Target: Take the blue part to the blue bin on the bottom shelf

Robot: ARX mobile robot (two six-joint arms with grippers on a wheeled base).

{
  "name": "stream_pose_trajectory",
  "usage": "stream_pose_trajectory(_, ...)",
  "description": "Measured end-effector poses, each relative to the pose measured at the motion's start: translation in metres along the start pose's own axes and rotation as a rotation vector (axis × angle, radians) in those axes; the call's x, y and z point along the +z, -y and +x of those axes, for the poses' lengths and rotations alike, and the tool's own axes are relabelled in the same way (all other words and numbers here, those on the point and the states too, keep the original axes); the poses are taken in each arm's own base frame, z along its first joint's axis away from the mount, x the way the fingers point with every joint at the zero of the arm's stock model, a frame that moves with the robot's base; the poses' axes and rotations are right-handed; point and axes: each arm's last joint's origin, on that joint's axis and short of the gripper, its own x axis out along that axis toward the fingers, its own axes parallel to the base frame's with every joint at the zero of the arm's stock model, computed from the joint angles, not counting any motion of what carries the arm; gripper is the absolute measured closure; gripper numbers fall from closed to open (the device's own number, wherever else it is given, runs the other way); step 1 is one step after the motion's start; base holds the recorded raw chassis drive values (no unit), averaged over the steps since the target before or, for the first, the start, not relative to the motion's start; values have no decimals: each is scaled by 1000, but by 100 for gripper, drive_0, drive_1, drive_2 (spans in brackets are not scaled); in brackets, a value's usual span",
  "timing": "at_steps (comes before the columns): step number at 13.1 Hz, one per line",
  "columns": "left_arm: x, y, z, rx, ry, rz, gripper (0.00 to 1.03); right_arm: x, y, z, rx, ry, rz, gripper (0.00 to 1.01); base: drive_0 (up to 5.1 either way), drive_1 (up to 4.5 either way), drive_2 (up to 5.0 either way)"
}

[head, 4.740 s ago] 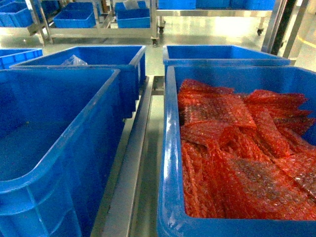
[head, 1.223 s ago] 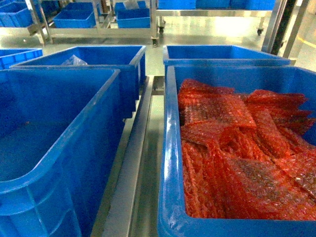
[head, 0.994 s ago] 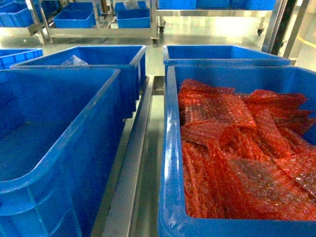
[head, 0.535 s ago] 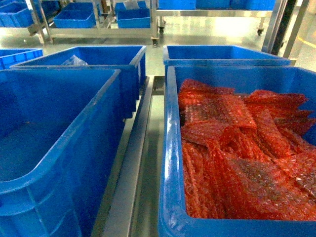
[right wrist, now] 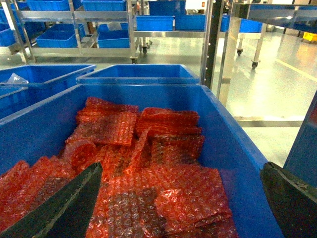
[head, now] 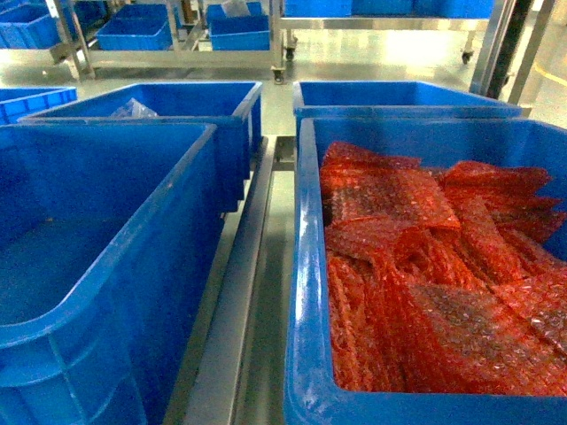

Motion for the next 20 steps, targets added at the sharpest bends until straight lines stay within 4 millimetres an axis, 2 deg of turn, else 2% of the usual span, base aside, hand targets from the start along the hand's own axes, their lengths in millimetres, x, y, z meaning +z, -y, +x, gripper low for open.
stream_pose_trajectory(5, -2, 0, -7, 0, -12, 0, 101, 0, 0, 0, 0, 0, 0, 3, 0, 0, 0)
stream_pose_trajectory(6, -7, 0, -15, 0, -46, 0, 101, 0, 0, 0, 0, 0, 0, 3, 0, 0, 0)
stream_pose_trajectory(7, -1, 0, -17, 3, 2, 1, 101, 0, 0, 0, 0, 2, 0, 3, 0, 0, 0)
stream_pose_trajectory(20, -4, 0, -17, 0, -14, 2, 101, 0, 0, 0, 0, 0, 0, 3, 0, 0, 0)
